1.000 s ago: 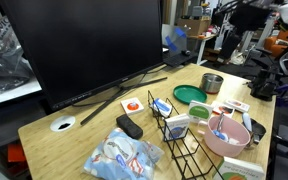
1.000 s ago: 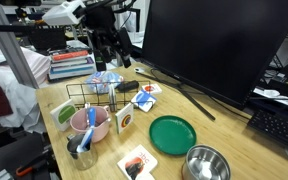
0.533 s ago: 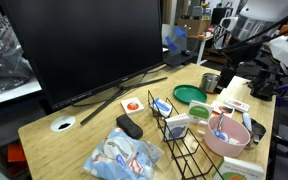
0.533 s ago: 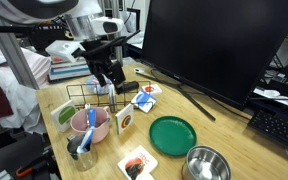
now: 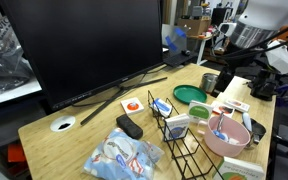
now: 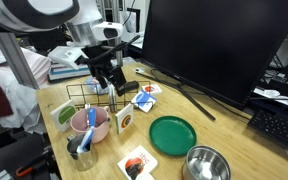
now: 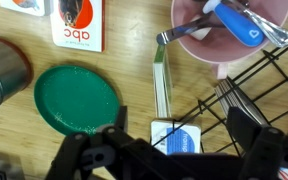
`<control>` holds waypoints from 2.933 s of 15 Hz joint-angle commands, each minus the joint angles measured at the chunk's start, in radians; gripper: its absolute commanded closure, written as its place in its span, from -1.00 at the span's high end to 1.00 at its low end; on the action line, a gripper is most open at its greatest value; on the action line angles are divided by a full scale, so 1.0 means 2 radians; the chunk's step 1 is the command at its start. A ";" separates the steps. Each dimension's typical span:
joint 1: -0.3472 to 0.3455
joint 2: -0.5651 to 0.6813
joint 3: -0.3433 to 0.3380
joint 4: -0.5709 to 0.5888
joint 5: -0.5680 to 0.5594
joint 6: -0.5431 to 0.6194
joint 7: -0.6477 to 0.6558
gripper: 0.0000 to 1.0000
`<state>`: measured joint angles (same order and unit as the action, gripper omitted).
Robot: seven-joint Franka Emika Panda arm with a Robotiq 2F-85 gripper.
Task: Move the book from right to left.
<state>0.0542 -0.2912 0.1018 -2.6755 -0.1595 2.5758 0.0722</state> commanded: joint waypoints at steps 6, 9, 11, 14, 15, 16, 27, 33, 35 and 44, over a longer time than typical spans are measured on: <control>-0.009 0.092 -0.007 0.029 -0.026 0.021 -0.016 1.00; -0.012 0.140 -0.013 0.053 -0.042 0.027 -0.014 1.00; -0.011 0.165 -0.020 0.072 -0.062 0.037 -0.004 1.00; -0.005 0.196 -0.028 0.099 -0.071 0.034 -0.008 1.00; -0.004 0.206 -0.030 0.105 -0.072 0.033 -0.008 1.00; -0.003 0.217 -0.030 0.109 -0.067 0.033 -0.011 1.00; 0.003 0.257 -0.030 0.119 -0.047 0.031 -0.022 -0.37; 0.011 0.229 -0.047 0.111 -0.068 0.028 0.019 -1.00; 0.013 0.210 -0.053 0.108 -0.078 0.024 0.037 -0.93; 0.007 0.107 -0.025 0.131 -0.107 -0.020 0.136 -0.93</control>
<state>0.0654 -0.0302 0.0216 -2.4386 -0.3401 2.5971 0.2754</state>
